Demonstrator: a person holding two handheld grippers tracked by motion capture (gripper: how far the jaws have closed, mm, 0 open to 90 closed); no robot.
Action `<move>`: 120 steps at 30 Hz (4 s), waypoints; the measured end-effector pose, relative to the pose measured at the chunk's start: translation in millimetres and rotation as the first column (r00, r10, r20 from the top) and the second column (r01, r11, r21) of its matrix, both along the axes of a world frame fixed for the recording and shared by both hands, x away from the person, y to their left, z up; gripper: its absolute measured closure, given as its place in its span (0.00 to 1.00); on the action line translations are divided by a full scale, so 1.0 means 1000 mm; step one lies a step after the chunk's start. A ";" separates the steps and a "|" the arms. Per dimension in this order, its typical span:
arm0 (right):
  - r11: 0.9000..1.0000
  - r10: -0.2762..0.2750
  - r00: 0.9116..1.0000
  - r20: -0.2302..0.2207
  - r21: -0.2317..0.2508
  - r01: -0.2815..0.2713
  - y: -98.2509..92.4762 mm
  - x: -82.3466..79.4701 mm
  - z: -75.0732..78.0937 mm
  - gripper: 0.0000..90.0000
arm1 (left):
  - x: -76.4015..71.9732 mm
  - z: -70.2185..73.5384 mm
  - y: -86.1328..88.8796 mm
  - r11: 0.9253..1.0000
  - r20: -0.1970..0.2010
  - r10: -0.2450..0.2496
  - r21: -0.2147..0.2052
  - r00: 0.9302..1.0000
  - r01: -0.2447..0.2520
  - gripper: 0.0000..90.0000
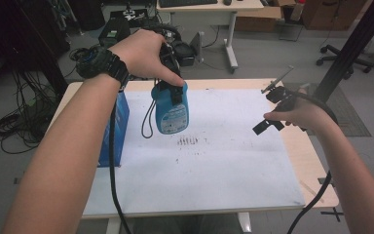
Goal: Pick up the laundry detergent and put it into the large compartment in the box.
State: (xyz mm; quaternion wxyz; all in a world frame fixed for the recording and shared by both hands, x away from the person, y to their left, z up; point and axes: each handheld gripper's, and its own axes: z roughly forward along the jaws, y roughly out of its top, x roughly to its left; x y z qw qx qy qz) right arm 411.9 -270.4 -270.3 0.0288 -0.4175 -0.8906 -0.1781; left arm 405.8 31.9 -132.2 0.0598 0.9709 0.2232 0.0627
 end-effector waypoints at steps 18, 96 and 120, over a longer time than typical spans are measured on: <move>1.000 -0.002 1.000 0.000 0.001 0.002 0.000 0.003 -0.001 0.18 | 0.012 0.011 0.019 0.988 0.008 0.156 -0.014 0.988 -0.155 0.40; 1.000 -0.005 1.000 0.001 0.014 0.005 0.009 0.010 -0.003 0.18 | 0.029 0.030 0.140 0.597 -0.028 0.800 -0.050 0.599 -0.800 0.41; 1.000 -0.008 1.000 -0.012 0.018 0.008 0.008 0.012 -0.008 0.18 | 0.024 0.029 0.189 0.516 -0.018 0.856 -0.036 0.517 -0.856 0.41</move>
